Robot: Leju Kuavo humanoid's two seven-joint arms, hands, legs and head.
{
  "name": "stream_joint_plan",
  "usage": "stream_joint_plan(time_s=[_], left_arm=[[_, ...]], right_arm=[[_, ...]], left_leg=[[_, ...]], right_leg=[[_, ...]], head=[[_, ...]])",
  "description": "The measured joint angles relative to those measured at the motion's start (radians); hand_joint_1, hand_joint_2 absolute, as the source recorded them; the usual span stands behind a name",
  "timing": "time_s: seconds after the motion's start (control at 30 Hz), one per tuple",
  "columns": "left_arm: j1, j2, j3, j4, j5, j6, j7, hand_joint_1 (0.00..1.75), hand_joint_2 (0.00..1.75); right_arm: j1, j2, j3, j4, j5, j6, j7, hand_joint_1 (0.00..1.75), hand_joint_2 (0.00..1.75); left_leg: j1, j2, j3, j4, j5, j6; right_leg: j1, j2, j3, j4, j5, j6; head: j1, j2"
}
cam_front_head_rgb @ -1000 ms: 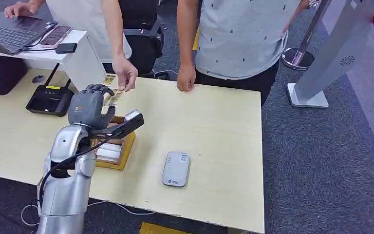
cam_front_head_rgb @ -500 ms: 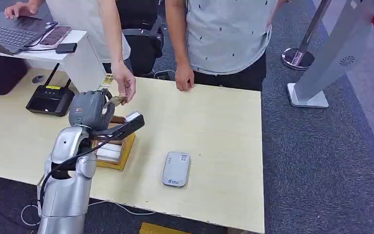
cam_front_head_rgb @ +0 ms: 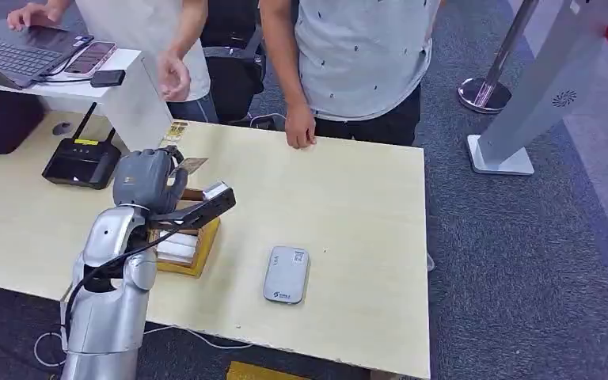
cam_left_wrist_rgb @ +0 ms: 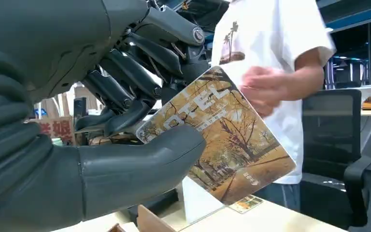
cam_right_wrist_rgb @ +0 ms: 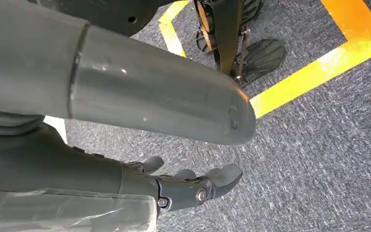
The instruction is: Pass the card to the sensor for recognition and then transmit it.
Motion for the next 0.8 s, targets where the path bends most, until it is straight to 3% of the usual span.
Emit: stream_joint_plan(time_s=[0.43, 0.63, 0.8], left_arm=[[0.071, -0.01, -0.031, 0.001, 0.009, 0.038, -0.032, 1.75, 1.75], [0.143, -0.019, -0.146, 0.012, 0.032, 0.113, -0.054, 1.75, 1.75], [0.166, -0.03, -0.251, 0.034, 0.056, 0.121, -0.055, 1.75, 1.75]], right_arm=[[0.0, 0.0, 0.0, 0.0, 0.003, 0.002, -0.003, 0.0, 0.0], [0.0, 0.0, 0.0, 0.0, 0.008, 0.008, -0.006, 0.0, 0.0], [0.0, 0.0, 0.0, 0.0, 0.014, 0.012, -0.007, 0.0, 0.0]], left_leg=[[0.0, 0.0, 0.0, 0.0, 0.0, 0.0], [0.0, 0.0, -0.001, 0.0, 0.0, 0.0], [0.0, 0.0, -0.001, 0.0, 0.0, 0.0]], right_leg=[[0.0, 0.0, -0.001, 0.0, 0.0, 0.0], [0.0, 0.0, -0.002, 0.0, 0.0, 0.0], [0.0, 0.0, -0.002, 0.0, 0.0, 0.0]], head=[[0.0, 0.0], [0.0, 0.0], [0.0, 0.0]])
